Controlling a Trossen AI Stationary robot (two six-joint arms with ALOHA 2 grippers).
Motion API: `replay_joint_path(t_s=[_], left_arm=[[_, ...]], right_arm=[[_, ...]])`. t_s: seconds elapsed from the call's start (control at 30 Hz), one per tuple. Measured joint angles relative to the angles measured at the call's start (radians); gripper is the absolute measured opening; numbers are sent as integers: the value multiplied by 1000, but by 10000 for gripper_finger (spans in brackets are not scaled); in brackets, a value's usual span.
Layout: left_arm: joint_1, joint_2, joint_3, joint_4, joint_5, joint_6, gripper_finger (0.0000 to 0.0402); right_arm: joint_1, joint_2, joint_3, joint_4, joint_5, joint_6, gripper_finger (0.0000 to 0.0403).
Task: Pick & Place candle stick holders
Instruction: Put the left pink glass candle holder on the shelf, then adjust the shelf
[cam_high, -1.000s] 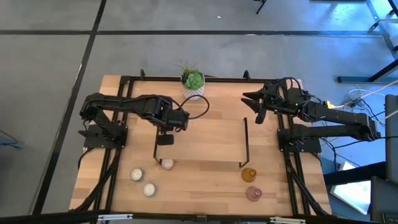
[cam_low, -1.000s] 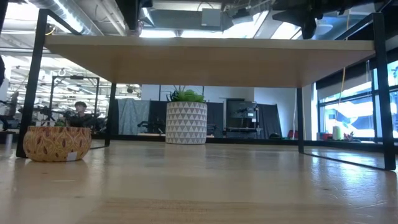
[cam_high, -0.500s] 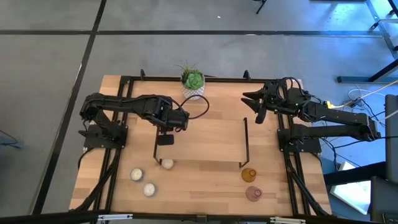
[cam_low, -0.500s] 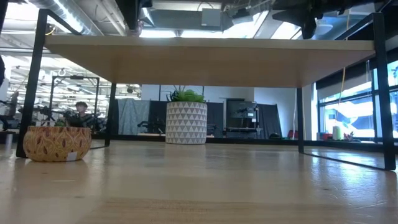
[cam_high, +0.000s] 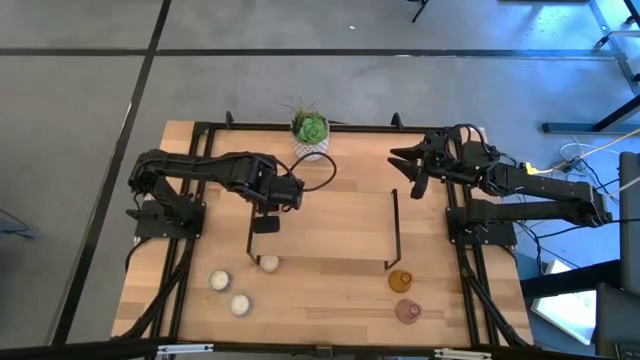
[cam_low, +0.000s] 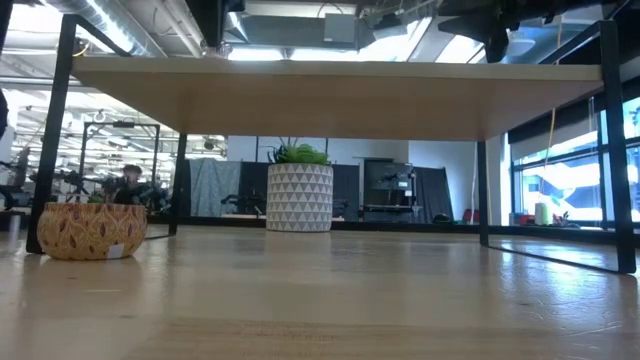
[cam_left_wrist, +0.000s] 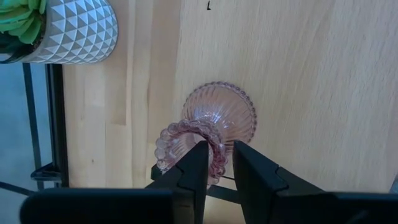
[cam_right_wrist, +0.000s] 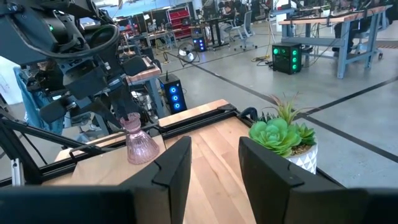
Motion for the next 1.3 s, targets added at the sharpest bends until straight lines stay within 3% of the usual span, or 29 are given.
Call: replay_joint_path(t_s=[0.33,0.67,0.9,1.1,1.3], left_arm=[[0,0,8,0,0,-9,86],[0,0,105,0,14,-52,117],[-13,0,139,0,126,-69,129],[-88,0,139,6,223,-137,130],[-261,0,139,18,235,-325,130]], right_arm=[[0,0,0,0,0,0,138],[0,0,0,0,0,0,138],[0,0,0,0,0,0,138],[0,1,0,0,-3,0,138],[0,1,0,0,-3,0,138]])
